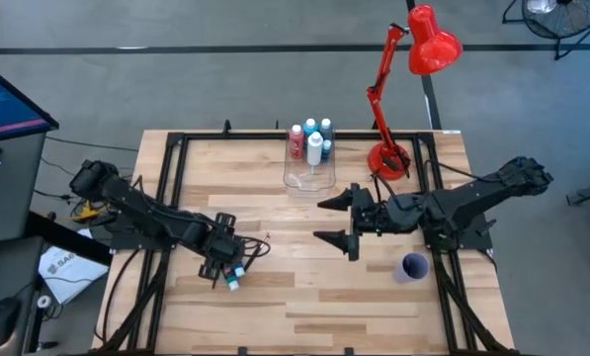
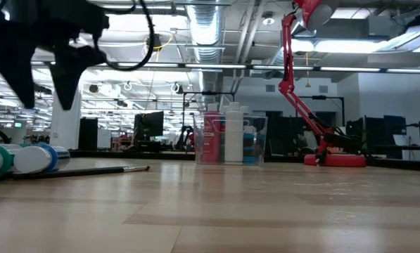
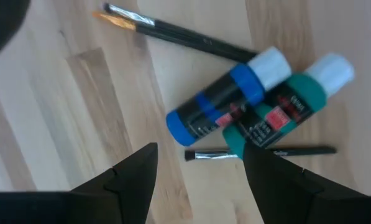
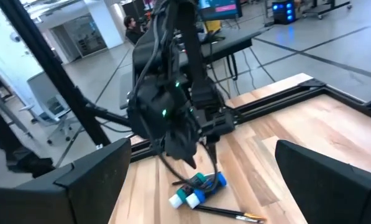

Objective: Pick & Place Paint Supplies
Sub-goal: Put the blue paint bottle into the transparent bin

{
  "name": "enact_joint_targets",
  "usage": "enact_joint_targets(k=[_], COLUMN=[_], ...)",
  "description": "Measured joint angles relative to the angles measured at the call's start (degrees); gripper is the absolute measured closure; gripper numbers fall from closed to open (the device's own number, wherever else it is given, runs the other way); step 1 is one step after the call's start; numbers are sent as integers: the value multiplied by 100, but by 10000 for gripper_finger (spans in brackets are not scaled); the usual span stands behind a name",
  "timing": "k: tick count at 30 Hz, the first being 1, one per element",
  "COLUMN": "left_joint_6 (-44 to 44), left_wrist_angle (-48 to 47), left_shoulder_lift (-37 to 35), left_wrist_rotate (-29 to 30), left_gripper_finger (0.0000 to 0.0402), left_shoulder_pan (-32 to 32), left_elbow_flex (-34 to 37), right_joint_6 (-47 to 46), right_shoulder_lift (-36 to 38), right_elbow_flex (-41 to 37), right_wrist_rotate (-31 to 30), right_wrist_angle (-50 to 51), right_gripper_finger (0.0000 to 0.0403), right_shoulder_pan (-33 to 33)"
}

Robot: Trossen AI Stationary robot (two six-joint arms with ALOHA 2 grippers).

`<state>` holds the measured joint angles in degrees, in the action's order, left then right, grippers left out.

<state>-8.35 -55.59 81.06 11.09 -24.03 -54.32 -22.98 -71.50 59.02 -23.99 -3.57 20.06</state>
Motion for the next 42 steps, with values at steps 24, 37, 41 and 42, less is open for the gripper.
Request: enact_joint_targets(k=[24,37,41,42], left_joint_6=[1447,1463,1408,1393], left_wrist_angle=[1428,1609,1656,1727], left_shoulder_lift=[2,2,-4,-4], left_wrist_rotate=[-254,-345,-408,-403], left_gripper_finger=[172,172,172,172], left_shoulder_pan=[-4,0,0,0], left_elbow_flex=[732,1237,1351,1362], right_joint_6=[-409,-407,-407,-407], right_shoulder_lift=[-879,-1023,-1023,-1023], right_elbow_flex=[2,2,2,2], right_wrist_rotate=[-3,4,6,6], right_wrist_angle=[-1051,-1347,-1377,-1377], right_gripper_finger=[12,12,12,12], right_shoulder_pan=[-224,-173,-171,-171])
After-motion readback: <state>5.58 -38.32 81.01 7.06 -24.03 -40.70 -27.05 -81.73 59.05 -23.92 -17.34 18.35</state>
